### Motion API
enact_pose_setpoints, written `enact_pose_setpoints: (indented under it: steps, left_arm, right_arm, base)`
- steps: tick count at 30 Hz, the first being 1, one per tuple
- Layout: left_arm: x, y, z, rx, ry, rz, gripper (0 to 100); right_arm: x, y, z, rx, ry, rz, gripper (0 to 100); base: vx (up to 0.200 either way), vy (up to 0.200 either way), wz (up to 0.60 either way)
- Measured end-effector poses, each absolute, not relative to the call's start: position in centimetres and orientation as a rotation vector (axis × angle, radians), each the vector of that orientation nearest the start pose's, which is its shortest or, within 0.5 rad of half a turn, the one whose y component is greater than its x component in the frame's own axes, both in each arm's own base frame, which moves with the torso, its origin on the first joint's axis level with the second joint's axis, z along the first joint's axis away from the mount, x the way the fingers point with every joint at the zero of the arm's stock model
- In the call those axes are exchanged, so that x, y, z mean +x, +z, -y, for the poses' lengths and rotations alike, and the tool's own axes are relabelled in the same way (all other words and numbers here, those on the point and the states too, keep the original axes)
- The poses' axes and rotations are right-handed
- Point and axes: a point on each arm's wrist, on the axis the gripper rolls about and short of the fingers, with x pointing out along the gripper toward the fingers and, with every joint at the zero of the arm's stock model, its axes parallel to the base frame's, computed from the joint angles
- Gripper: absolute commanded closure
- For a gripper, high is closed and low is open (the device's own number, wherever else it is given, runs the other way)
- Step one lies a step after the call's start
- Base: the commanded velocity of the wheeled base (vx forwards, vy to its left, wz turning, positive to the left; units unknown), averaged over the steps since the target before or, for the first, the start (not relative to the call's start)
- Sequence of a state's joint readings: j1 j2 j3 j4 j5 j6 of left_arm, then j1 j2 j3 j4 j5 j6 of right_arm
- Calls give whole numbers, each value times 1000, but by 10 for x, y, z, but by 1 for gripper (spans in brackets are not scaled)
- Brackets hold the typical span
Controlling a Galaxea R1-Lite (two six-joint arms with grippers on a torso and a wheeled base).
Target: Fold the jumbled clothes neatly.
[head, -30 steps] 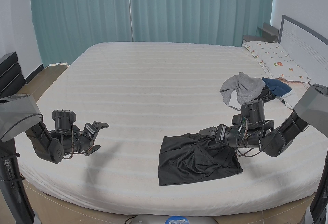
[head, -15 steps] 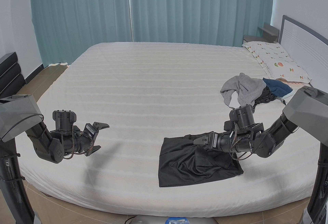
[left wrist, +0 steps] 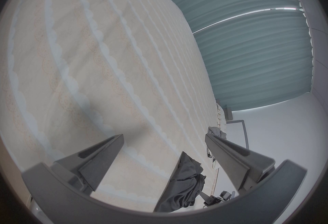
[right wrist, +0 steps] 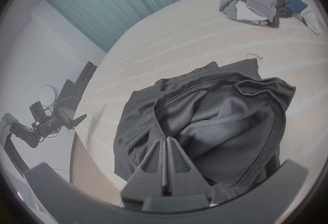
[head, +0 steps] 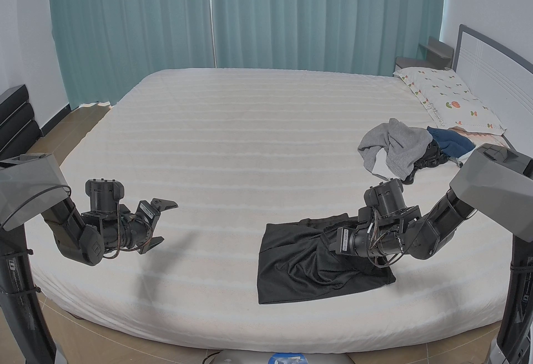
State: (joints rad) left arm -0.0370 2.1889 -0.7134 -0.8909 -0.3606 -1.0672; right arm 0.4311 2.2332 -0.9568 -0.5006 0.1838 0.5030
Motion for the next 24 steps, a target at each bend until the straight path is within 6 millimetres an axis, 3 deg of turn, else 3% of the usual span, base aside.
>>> enact_pose_setpoints:
  steps: [12, 24]
  left_arm:
    - [349, 22, 21, -1116, -39, -736, 0]
    - [349, 21, 21, -1115, -38, -737, 0]
  right_arm:
    - [331, 33, -140, 377, 335, -899, 100]
    - [301, 31, -81, 379, 214, -950, 100]
  base:
    - [0, 0, 0]
    - [0, 0, 0]
